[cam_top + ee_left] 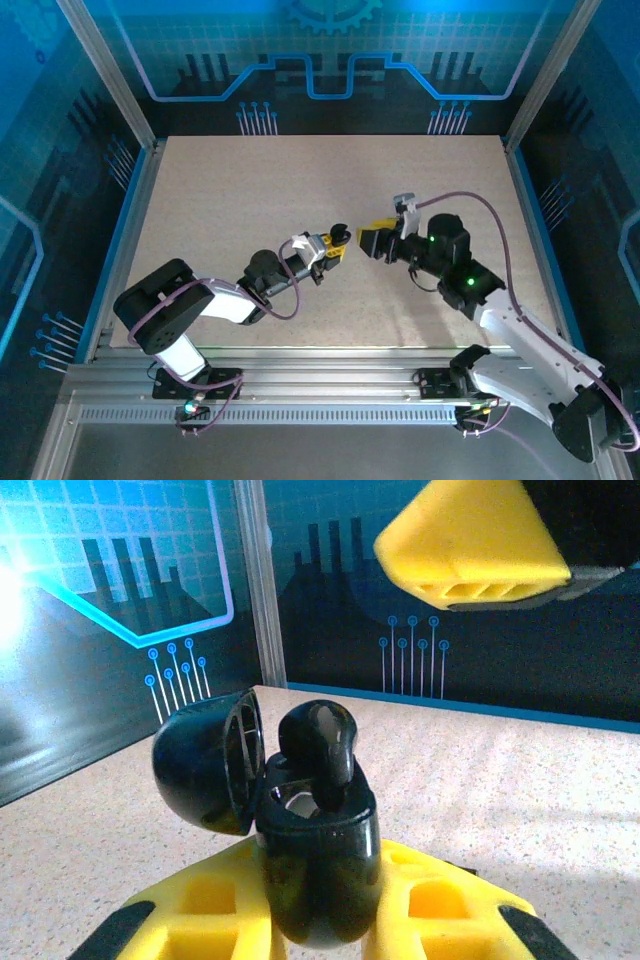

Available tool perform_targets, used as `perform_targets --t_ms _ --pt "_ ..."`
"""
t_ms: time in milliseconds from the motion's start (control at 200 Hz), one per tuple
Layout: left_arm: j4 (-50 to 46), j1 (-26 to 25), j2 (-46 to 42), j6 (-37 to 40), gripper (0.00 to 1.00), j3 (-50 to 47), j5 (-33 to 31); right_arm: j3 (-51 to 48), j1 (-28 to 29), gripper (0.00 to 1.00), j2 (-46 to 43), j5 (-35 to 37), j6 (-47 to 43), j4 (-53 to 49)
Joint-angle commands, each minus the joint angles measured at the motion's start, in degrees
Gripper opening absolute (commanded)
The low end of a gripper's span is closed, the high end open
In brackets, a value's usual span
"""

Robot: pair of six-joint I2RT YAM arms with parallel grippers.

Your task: Insert wireless bluetooth earbuds into charging case

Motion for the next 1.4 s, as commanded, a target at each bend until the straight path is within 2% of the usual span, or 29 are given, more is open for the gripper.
perform_targets --t_ms 0,120,265,460,1391 --pt "1.61 0.09 0.57 3.66 0.12 -0.71 -0.80 5.74 -1.20 0.52 3.66 -5.44 6.50 -14.32" --pt "1.23 0.07 0.40 4.55 0.11 -0.95 -0.96 9.49 -1.21 0.51 6.49 -9.58 9.90 -17.36" --pt "1.39 0.10 0.31 4.74 0.12 -1.30 -0.98 8.12 -1.16 0.45 7.08 -13.20 14.95 -11.54" --pt "1.91 0.05 0.28 4.46 0.12 -1.25 -0.81 7.09 -0.95 0.43 9.55 -14.66 17.41 -8.34" --pt "2.36 0.02 0.22 3.71 0.12 -1.41 -0.80 10.45 -0.76 0.39 17.27 -18.93 18.95 0.06"
